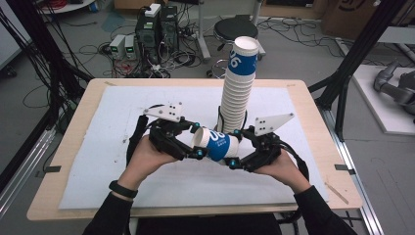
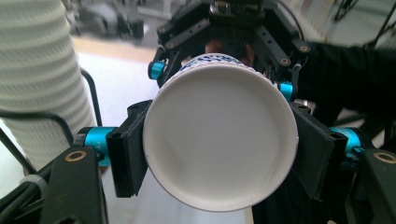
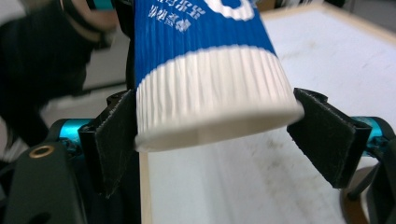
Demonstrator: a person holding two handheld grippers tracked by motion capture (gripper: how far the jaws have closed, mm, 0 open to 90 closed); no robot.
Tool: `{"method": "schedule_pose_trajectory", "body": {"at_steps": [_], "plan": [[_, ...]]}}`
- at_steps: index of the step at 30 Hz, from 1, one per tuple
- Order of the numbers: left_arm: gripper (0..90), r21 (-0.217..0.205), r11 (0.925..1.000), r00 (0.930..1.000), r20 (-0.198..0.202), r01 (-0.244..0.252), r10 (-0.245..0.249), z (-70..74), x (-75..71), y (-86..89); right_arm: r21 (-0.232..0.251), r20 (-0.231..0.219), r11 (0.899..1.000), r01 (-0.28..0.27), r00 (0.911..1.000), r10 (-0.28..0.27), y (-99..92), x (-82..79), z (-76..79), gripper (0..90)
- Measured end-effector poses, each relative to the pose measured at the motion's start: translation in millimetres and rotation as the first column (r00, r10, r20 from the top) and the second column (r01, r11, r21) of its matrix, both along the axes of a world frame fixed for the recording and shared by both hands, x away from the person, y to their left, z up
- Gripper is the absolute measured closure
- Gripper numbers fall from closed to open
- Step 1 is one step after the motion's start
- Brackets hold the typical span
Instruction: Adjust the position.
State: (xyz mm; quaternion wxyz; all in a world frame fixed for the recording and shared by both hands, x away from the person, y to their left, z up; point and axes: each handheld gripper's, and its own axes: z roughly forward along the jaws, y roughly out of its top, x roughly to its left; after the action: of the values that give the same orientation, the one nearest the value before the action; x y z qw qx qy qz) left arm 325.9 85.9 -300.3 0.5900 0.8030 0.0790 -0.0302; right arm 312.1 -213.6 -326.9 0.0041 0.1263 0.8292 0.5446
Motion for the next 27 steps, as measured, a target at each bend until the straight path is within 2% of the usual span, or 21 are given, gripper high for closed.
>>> {"method": "schedule_pose_trajectory", "body": {"at_steps": [2, 5, 9, 11, 14, 17, 20, 24, 27], "plan": [[29.5, -0.051, 0.9987, 1.0000, 0.007, -0.005, 0.006, 0.1, -0.1, 2.3, 0.046, -0.005, 0.999, 0.008, 1.0000, -0.008, -2.5, 0.8, 1.6, 17.9], [29.5, -0.094, 0.9956, 1.0000, 0.002, -0.004, 0.004, -1.3, -0.1, 2.9, 0.113, -0.026, 0.993, 0.022, 0.9995, -0.019, -6.3, 0.3, 2.8, 17.8], [29.6, -0.143, 0.9897, 1.0000, -0.003, -0.003, 0.003, -2.4, 0.2, 3.9, 0.157, -0.038, 0.987, 0.020, 0.9992, -0.014, -5.5, -0.4, 1.7, 17.3], [29.6, -0.161, 0.9870, 1.0000, -0.008, -0.005, 0.003, -3.3, 0.5, 4.3, 0.160, -0.048, 0.987, 0.026, 0.9987, -0.018, -4.2, -0.2, 0.4, 17.1], [29.6, -0.175, 0.9846, 0.9999, -0.013, -0.007, 0.005, -5.2, 1.0, 4.4, 0.175, -0.055, 0.984, 0.027, 0.9984, -0.018, -1.6, 0.4, -1.4, 16.6], [29.6, -0.193, 0.9812, 0.9998, -0.020, -0.003, -0.001, -7.7, 2.6, 4.0, 0.191, -0.087, 0.981, 0.024, 0.9962, -0.008, -1.3, 2.4, -2.6, 16.6], [29.6, -0.209, 0.9779, 0.9997, -0.023, -0.004, -0.001, -9.8, 3.2, 3.5, 0.203, -0.093, 0.979, 0.028, 0.9956, -0.009, -0.9, 3.0, -2.9, 16.4], [29.6, -0.195, 0.9807, 0.9996, -0.028, -0.001, -0.005, -10.8, 3.4, 3.0, 0.194, -0.102, 0.981, 0.021, 0.9948, -0.001, -1.2, 4.2, -3.2, 17.4], [29.4, -0.161, 0.9870, 0.9996, -0.029, 0.003, -0.008, -10.4, 2.2, 2.4, 0.173, -0.079, 0.985, 0.001, 0.9968, 0.013, -2.5, 4.1, -2.3, 19.3]]}}
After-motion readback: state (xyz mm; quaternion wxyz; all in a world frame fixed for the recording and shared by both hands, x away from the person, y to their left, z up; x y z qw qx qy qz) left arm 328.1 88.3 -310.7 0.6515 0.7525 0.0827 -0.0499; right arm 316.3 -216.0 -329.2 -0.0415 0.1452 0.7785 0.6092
